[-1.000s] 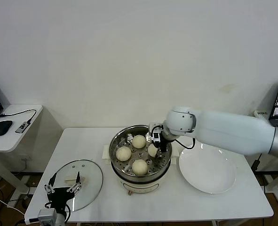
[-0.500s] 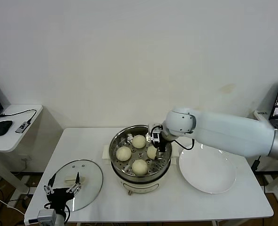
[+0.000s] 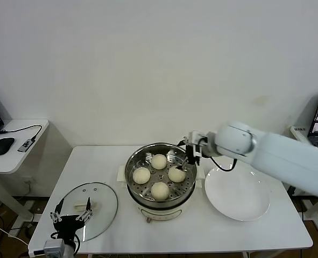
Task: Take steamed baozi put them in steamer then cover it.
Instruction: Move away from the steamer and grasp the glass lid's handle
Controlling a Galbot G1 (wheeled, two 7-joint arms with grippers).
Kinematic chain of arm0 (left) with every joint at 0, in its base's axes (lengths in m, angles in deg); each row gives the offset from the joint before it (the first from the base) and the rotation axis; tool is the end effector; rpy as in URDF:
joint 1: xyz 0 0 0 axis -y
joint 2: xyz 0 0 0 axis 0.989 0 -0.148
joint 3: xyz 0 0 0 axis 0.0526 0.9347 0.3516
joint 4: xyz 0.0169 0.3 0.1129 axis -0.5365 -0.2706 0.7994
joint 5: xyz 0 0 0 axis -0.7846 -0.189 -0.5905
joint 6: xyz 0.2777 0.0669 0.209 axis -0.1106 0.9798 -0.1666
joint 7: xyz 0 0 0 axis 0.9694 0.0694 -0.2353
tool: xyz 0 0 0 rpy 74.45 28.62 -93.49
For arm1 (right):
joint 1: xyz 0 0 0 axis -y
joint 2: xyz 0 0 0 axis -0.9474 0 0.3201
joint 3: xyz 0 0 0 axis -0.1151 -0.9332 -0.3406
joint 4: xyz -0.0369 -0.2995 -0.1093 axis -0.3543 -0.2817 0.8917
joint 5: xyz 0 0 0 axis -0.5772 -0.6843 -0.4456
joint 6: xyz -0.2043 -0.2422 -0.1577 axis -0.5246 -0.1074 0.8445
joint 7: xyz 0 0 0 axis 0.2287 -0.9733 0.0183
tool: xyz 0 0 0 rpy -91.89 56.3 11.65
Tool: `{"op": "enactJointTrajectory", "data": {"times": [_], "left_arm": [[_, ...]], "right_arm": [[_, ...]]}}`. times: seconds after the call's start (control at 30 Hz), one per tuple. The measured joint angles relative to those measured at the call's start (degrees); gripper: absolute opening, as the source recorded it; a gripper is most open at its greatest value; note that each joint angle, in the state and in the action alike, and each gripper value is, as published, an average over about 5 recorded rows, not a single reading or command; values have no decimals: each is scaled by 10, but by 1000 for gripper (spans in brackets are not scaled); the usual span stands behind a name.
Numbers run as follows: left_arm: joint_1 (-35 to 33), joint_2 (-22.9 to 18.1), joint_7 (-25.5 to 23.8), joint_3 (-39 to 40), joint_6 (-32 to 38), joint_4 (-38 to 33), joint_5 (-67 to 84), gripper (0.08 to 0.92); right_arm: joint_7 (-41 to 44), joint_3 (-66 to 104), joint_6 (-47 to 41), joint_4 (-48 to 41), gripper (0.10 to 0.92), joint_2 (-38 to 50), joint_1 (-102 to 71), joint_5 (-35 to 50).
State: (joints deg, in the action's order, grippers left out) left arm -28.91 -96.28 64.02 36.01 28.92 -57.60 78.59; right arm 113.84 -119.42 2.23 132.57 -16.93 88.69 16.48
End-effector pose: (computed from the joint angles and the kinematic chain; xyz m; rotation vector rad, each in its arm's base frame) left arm 0.1629 0.0554 -0.2773 0.2413 -2.8738 -0.2075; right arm 0.4170 0.0137 -0.0941 1.3081 -2.1269 1.2073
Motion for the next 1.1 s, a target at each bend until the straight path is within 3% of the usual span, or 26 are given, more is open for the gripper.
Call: {"op": "enactJointTrajectory", "data": {"times": [0.37,0.8,1.1], "left_arm": [[1,-7,-10,10,9,5,-21,823],[13,-7,1,12,42,44,-84,823],[-4,3,20,-29,113,98,-278,823]], "right_arm": [[-137,334,191,29,823,0,-373,-80],[-151,715,353,77,823,-209,-713,-209],[-169,880,386,123,823,-315,-859,-266]]}}
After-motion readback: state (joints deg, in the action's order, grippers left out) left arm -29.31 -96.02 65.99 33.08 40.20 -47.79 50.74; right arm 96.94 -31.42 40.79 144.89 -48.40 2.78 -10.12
